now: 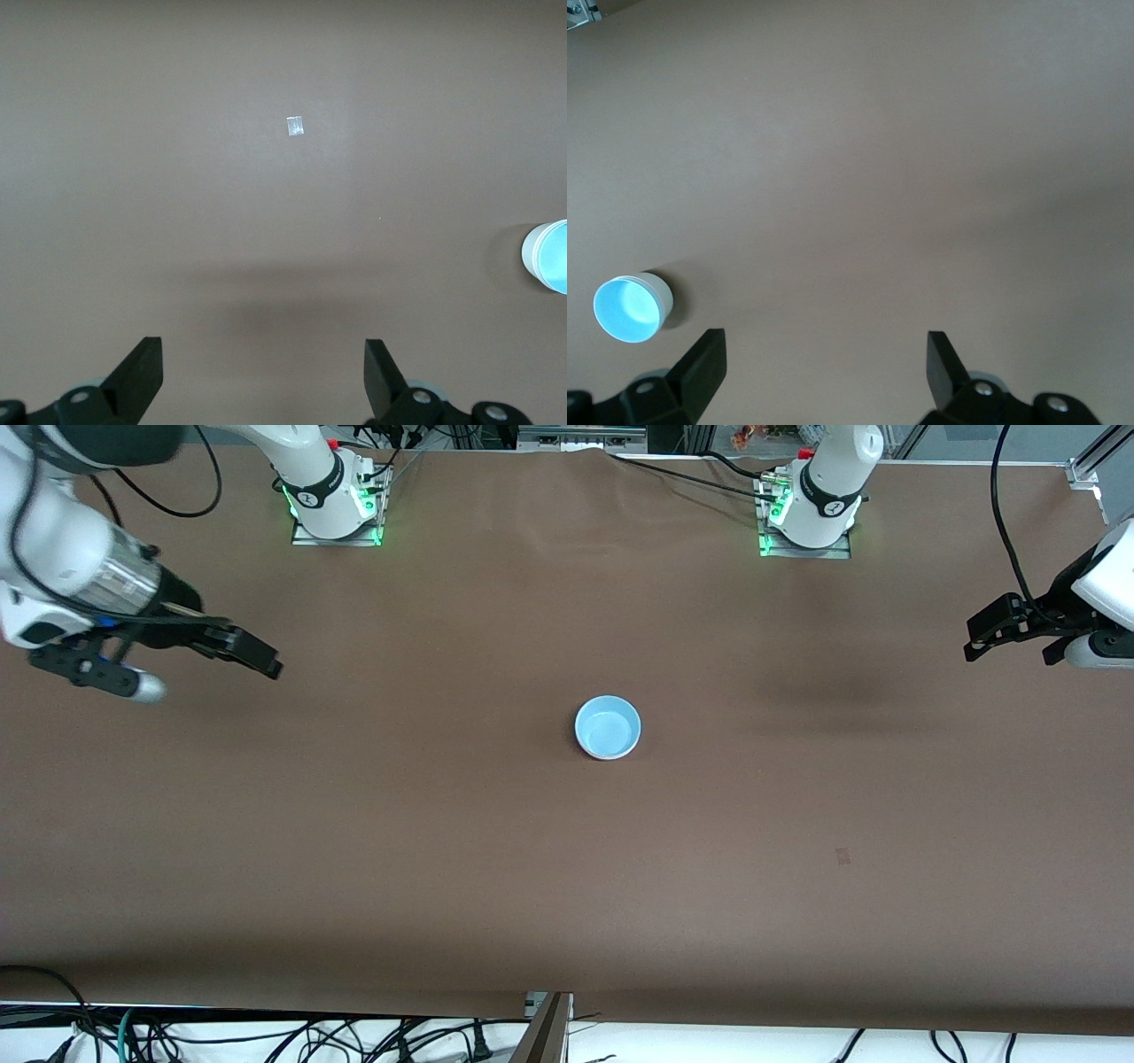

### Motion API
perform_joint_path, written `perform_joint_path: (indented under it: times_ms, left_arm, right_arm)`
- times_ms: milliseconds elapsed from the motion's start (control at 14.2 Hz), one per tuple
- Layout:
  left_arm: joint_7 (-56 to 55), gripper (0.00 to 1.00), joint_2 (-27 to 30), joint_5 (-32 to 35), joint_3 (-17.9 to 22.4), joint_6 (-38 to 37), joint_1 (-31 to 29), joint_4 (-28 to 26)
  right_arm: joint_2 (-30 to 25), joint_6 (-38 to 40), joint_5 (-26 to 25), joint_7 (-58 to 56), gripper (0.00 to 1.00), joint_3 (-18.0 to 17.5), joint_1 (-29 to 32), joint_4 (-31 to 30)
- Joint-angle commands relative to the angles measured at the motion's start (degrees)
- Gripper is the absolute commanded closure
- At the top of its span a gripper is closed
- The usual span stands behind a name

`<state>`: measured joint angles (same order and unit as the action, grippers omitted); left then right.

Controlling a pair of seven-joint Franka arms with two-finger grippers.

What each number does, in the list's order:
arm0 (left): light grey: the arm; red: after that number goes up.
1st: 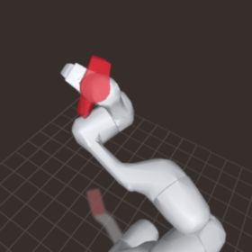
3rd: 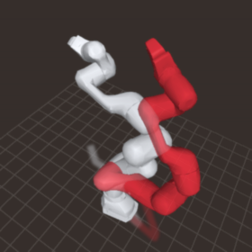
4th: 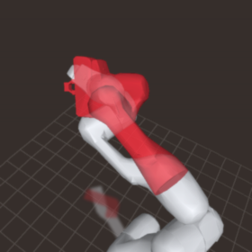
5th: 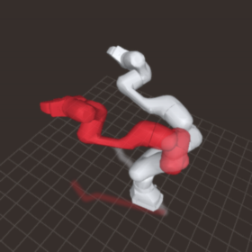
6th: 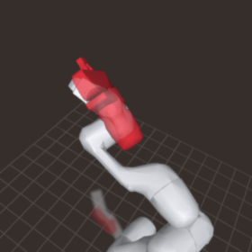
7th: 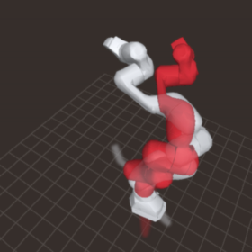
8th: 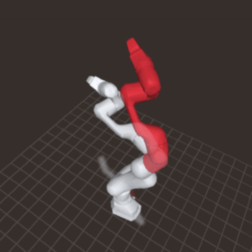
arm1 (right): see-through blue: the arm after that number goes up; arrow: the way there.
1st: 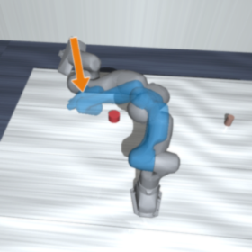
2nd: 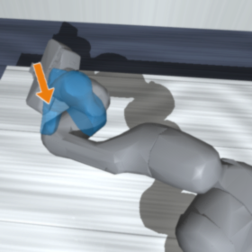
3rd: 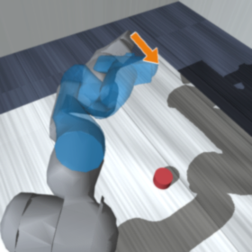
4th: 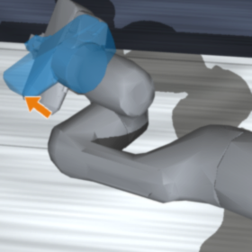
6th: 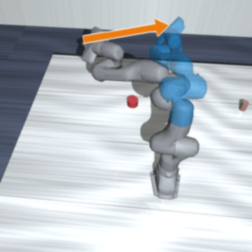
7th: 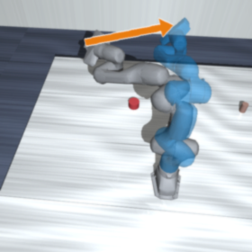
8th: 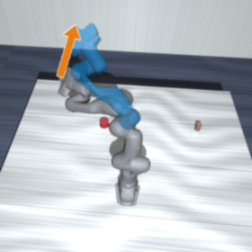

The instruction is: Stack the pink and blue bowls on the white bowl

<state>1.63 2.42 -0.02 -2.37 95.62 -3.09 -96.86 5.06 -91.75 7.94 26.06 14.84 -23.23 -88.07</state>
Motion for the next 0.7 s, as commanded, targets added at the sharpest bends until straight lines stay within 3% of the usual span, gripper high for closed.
perform_joint_path:
  times_ms: [0, 634]
  left_arm:
    - [0.75, 0.0, -0.58, 0.81, -0.44, -1.32, -0.43, 1.67]
    - [0.75, 0.0, -0.66, 0.81, -0.44, -1.32, -0.43, 1.67]
  right_arm:
    - [-4.53, -1.5, -4.84, -5.46, 0.0, -14.97, 14.49, -5.52]
    - [-4.53, -0.71, -5.39, -18.58, 0.0, -13.69, 15.76, -6.15]
